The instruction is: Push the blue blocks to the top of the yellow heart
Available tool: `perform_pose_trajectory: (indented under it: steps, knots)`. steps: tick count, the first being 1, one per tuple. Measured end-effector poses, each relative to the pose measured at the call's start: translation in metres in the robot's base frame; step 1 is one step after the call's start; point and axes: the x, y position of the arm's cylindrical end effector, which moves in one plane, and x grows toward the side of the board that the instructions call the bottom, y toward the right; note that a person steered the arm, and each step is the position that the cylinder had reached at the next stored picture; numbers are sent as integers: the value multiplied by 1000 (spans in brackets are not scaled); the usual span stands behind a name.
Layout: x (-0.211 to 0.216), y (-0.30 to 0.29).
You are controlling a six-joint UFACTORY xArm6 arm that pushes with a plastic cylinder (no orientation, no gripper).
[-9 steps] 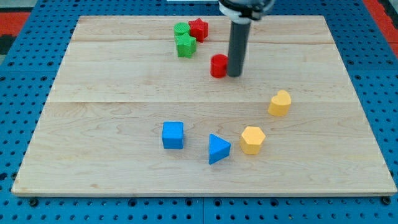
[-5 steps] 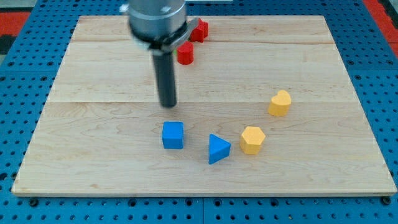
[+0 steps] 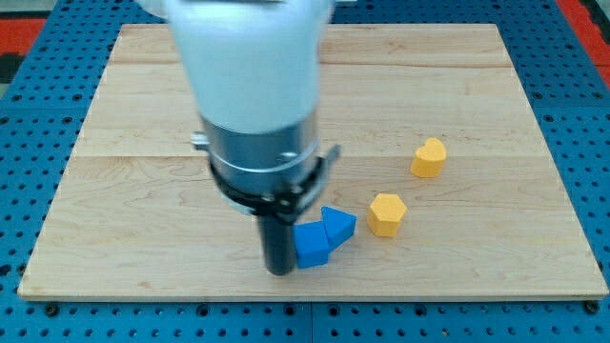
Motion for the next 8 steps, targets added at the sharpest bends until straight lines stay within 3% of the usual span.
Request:
perform_pose_trajectory:
  steps: [5,8]
  knots:
    - [6,64]
    - [-69,70]
